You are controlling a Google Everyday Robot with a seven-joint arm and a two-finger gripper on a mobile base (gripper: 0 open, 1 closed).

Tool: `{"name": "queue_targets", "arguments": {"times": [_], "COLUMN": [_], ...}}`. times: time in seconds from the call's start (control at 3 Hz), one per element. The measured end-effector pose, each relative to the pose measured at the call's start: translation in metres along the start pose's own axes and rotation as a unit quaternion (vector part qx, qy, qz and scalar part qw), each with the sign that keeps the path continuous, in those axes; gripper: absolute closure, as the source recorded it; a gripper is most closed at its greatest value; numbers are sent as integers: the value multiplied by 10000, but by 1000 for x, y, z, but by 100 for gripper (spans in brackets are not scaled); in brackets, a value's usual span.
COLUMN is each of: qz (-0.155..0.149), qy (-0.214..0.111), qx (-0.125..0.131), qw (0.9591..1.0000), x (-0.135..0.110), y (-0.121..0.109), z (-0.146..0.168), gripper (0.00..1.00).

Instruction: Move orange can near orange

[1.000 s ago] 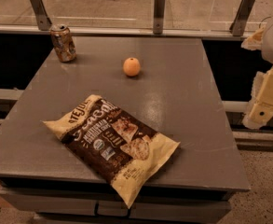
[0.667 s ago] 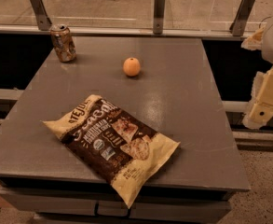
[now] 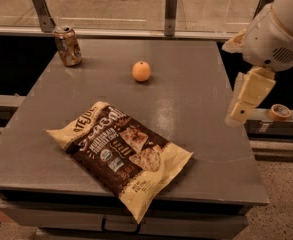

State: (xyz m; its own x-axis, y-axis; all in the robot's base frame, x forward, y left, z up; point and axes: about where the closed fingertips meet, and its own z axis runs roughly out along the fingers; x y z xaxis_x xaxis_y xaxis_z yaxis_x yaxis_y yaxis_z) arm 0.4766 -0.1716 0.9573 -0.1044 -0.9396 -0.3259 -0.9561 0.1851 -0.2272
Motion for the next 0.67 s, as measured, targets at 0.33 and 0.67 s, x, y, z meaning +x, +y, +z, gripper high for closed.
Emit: {"name": "queue_targets", "arguments": {"times": [0.33,0.67], "qz": [-558,-1056], "qy": [-740,-1399], "qx": [-113,-187], "qw": [9956,9843], "x": [-64,-140], "y": [-24,-33], "z": [32,42], "gripper": [0,0]}}
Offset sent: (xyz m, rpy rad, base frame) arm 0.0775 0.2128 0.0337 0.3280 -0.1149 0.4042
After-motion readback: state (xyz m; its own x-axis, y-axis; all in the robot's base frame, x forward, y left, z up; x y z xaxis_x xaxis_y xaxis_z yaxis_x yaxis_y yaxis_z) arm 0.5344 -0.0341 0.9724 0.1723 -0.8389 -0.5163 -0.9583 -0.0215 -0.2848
